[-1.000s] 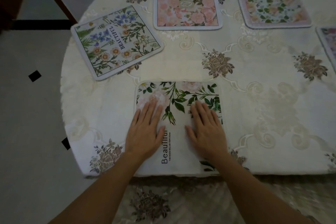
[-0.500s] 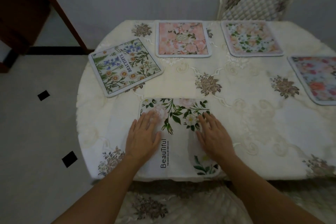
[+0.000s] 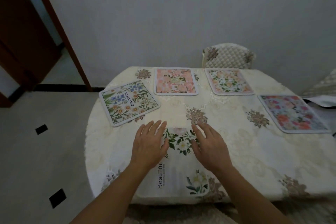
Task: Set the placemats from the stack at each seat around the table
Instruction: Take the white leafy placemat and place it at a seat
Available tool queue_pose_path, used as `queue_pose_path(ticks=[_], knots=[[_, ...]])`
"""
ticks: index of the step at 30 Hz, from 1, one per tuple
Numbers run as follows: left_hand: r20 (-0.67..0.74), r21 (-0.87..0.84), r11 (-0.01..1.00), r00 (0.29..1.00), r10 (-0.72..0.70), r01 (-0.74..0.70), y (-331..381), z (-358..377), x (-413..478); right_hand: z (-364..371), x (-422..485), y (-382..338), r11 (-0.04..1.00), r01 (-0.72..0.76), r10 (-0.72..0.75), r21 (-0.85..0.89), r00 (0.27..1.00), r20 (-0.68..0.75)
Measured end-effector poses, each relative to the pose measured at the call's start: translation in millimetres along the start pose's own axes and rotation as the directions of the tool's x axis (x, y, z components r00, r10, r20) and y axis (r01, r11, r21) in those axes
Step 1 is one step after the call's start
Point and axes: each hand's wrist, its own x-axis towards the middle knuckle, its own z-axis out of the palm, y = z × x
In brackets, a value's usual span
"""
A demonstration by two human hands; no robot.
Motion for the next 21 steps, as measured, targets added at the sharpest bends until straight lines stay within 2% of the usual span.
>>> queue_pose_path(ticks=[12, 21], knots=[[-0.037, 0.033, 0.999, 0.999, -0.030, 0.031, -9, -8, -25, -7, -12, -23, 1.000, 0.015, -0.015, 0.010, 1.000, -0.006], [-0.066, 0.113, 0.954, 0.960, -0.273, 0.279, -34, -32, -77, 11, 1, -68, 0.973, 0.215, -0.219, 0.087, 0.975, 0.039]])
